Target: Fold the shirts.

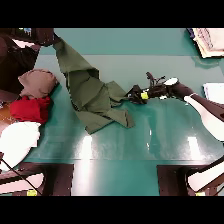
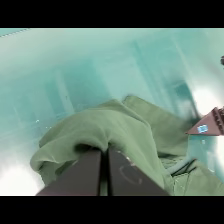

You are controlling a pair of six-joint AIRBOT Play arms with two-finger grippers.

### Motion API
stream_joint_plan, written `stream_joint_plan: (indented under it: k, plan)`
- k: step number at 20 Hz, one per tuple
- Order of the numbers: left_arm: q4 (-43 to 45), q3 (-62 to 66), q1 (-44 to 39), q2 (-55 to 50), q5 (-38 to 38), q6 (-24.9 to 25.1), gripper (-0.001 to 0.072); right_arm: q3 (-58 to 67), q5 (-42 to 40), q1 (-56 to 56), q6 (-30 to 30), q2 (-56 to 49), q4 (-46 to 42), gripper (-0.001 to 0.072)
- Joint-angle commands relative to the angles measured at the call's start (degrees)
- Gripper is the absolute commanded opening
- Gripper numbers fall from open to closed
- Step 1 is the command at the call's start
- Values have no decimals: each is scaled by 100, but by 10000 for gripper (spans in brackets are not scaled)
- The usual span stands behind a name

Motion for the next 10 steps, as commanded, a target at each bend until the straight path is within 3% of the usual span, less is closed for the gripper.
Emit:
stream_joint_plan:
  k: [1, 3, 6, 10]
  plan:
    - [2, 7, 2, 4, -17, 2, 26, 31, -599, 313, -2, -109, 142, 310]
    - [2, 7, 2, 7, -61, 2, 26, 227, -745, 341, -59, -105, 136, 13]
    - [24, 164, 2, 114, -17, 0, 25, 901, -562, 61, -343, 164, -66, 13]
    - [15, 1169, 2, 409, 111, -17, 25, 2076, -619, -916, -308, 1458, -1088, 12]
